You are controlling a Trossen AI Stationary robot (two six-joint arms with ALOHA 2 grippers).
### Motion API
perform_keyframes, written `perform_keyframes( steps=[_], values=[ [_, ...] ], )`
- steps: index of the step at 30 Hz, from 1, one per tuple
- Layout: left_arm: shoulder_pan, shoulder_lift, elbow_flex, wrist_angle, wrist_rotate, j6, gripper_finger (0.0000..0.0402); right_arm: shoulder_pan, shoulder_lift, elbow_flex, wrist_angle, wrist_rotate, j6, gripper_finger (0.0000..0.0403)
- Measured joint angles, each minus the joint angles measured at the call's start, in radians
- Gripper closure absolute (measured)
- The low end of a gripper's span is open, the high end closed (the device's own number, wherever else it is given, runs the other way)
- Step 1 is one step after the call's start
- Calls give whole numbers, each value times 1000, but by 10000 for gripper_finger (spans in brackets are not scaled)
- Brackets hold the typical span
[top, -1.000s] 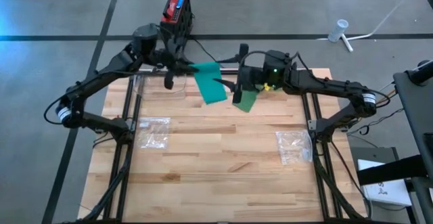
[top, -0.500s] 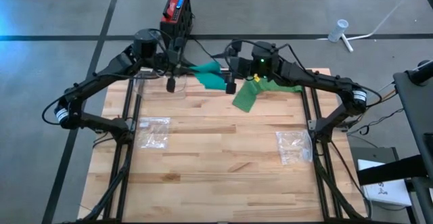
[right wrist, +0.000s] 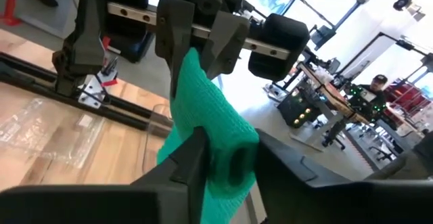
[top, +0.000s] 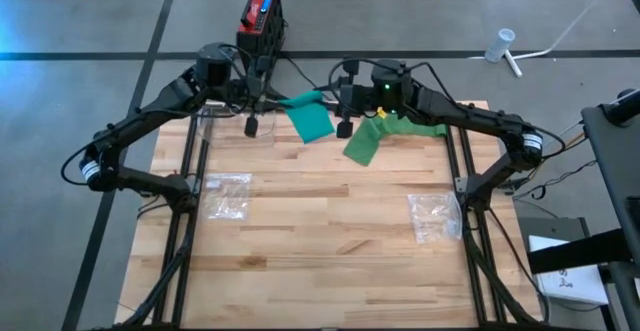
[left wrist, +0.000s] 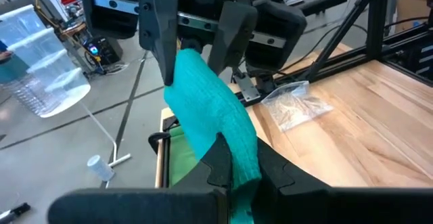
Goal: Roll bandage
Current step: Roll the blue bandage
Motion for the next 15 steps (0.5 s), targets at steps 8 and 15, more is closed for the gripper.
perform_keyframes(
  steps=[8, 15],
  values=[
    [0, 0, 0, 7, 5, 0, 389, 0, -25, 0, -31, -6, 57, 359],
    [0, 0, 0, -7, 9, 1, 389, 0, -63, 0, -98, 2, 42, 353]
  ],
)
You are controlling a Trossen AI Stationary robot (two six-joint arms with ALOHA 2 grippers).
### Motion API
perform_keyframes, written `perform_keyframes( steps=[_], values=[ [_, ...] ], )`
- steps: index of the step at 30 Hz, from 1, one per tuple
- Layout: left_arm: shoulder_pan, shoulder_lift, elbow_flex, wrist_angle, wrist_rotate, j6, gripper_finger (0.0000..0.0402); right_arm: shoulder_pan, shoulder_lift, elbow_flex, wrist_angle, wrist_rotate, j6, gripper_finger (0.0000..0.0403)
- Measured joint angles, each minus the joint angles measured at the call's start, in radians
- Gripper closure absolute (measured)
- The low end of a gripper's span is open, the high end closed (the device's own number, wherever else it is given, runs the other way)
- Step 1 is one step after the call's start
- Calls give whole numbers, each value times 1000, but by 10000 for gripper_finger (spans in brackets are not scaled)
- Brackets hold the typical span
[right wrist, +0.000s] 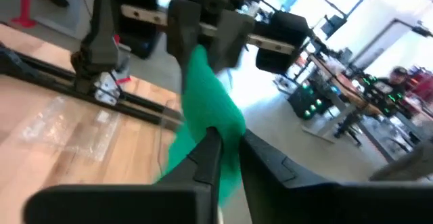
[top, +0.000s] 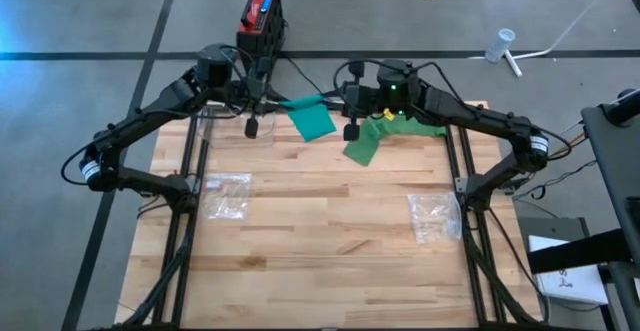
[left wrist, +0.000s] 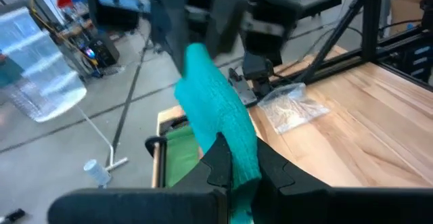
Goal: Roll bandage
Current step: Roll the blue bandage
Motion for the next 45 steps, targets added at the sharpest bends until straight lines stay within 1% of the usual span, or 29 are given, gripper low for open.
perform_keyframes(
  steps=[3, 6, 8, 10, 12, 13, 17, 20, 26, 29, 35, 40, 43, 45],
  values=[
    [1, 0, 0, -6, 2, 27, 389, -6, -23, 1, 0, 18, 11, 310],
    [0, 1, 0, -6, 3, 64, 389, -4, -30, 1, 12, 2, 19, 256],
    [0, 1, 0, -5, 3, 87, 389, -2, -33, 1, 15, -47, 31, 222],
    [0, 2, 0, -6, 1, 109, 389, -5, -38, 1, 19, -134, 48, 194],
    [0, 2, 0, -6, 1, 144, 389, -13, -39, 1, 27, -221, 74, 172],
    [0, 2, 0, -6, 2, 166, 389, -12, -33, 1, 28, -243, 86, 164],
    [-3, 2, 0, -5, 1, 298, 389, -11, 16, 1, 85, -251, 128, 155],
    [-14, 4, 0, 6, 0, 367, 389, -11, 48, 1, 129, -240, 130, 164],
    [-18, 5, 0, 34, -4, 367, 389, -10, 72, 2, 116, -224, 106, 200],
    [-18, 4, 0, 39, -6, 366, 389, -11, 72, 2, 105, -181, 93, 230],
    [-18, 4, 0, 45, -15, 366, 389, -10, 72, 2, 103, -175, 91, 306],
    [-19, 4, 0, 43, -74, 374, 389, -11, 67, 2, 93, -167, 105, 369],
    [-20, 4, 0, 24, -72, 374, 389, -11, 59, 3, 74, -167, 95, 391],
    [-20, 2, 0, 10, -72, 374, 389, -10, 54, 5, 64, -165, 81, 393]
  ],
)
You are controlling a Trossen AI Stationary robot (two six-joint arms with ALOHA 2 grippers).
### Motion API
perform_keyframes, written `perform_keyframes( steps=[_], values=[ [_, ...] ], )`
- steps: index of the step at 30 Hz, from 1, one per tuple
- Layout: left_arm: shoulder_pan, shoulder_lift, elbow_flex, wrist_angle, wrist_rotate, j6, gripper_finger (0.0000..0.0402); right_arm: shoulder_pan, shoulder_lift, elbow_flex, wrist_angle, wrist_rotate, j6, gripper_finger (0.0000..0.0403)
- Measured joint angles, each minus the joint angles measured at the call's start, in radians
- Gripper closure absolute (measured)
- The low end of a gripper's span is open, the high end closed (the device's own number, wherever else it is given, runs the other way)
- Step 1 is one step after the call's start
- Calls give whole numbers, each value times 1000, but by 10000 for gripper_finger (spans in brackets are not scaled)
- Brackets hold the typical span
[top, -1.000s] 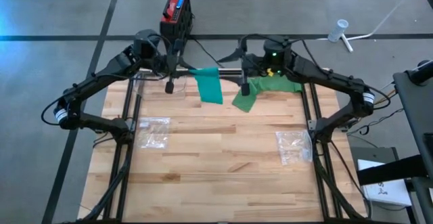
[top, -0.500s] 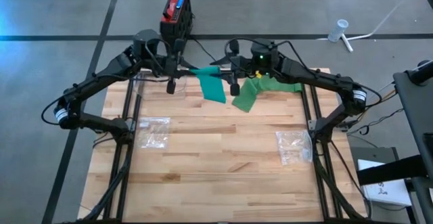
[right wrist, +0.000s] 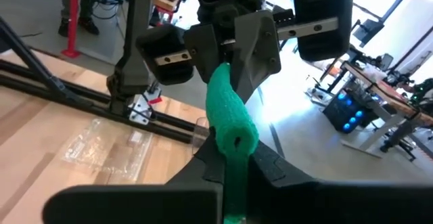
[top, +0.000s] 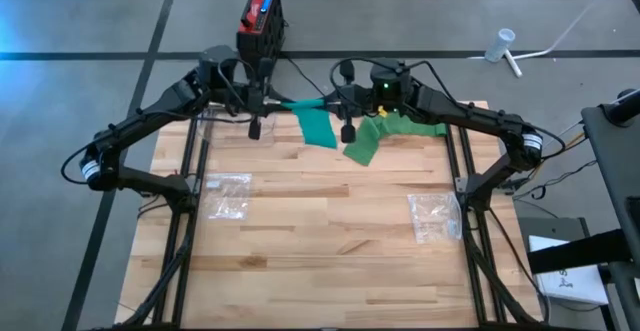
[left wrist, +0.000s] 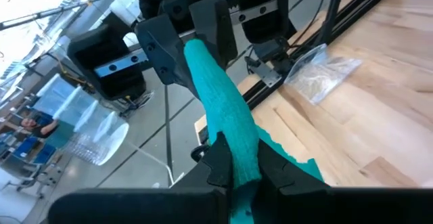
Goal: Roll bandage
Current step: Roll the blue bandage
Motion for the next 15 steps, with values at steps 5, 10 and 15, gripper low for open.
perform_keyframes(
  steps=[5, 10, 15],
  values=[
    [-1, -4, 2, -21, -1, -1, 389, 1, -23, 9, -48, 10, -19, 354],
    [4, -13, 0, -49, -24, -3, 389, -2, -65, 20, -28, 15, -43, 272],
    [3, -15, 0, -41, -37, -9, 389, 0, -56, 15, 0, -8, -11, 204]
  ],
)
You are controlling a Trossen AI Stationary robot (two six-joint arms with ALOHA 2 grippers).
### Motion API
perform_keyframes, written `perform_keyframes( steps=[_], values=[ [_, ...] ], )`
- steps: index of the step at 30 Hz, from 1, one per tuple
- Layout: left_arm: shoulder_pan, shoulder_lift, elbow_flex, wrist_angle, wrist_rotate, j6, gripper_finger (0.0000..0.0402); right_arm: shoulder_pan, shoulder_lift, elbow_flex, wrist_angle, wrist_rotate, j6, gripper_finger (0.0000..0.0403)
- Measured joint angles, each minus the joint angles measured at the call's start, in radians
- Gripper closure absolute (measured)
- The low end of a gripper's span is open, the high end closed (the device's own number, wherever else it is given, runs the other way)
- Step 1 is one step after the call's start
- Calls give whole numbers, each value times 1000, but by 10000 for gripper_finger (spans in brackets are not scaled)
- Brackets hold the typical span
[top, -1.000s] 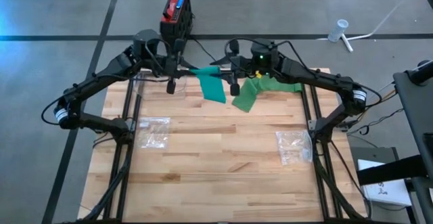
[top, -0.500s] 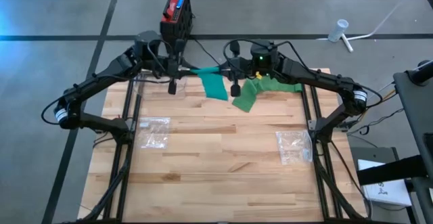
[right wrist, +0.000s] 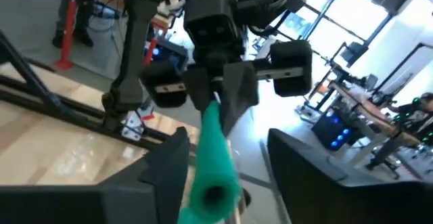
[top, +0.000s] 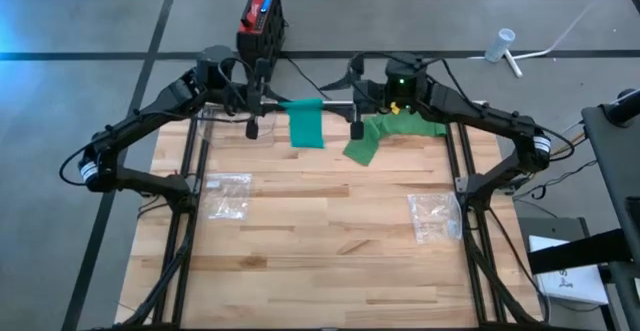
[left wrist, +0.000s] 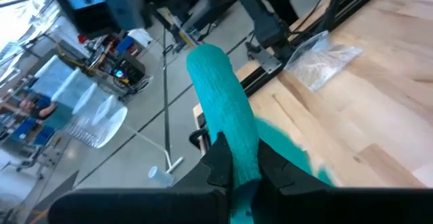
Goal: Roll bandage
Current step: Roll the blue bandage
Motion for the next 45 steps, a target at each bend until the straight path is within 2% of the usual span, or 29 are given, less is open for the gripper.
perform_keyframes(
  steps=[5, 23, 27, 30, 33, 36, 39, 45],
  values=[
    [-2, 0, 0, 3, 0, 0, 389, 9, 36, 2, 27, -2, 14, 186],
    [-34, -1, 0, 52, 2, -12, 389, 17, 88, 0, 46, 16, 12, 261],
    [-46, 3, 0, 81, 3, -50, 387, 18, 91, 0, 44, 16, 1, 293],
    [-46, 4, 0, 87, 3, -63, 378, 17, 91, 0, 47, 17, 0, 341],
    [-47, 1, 0, 108, -17, -119, 363, 17, 76, 0, 45, 21, 0, 387],
    [-47, -29, 0, 118, -68, -186, 339, 17, 47, -1, 45, 21, 17, 387],
    [-32, -60, -4, 123, -69, -221, 306, 17, 12, 0, 65, 16, 22, 393],
    [-32, -45, -58, 243, 0, -361, 235, 17, -9, -13, 119, 11, 57, 394]
  ],
)
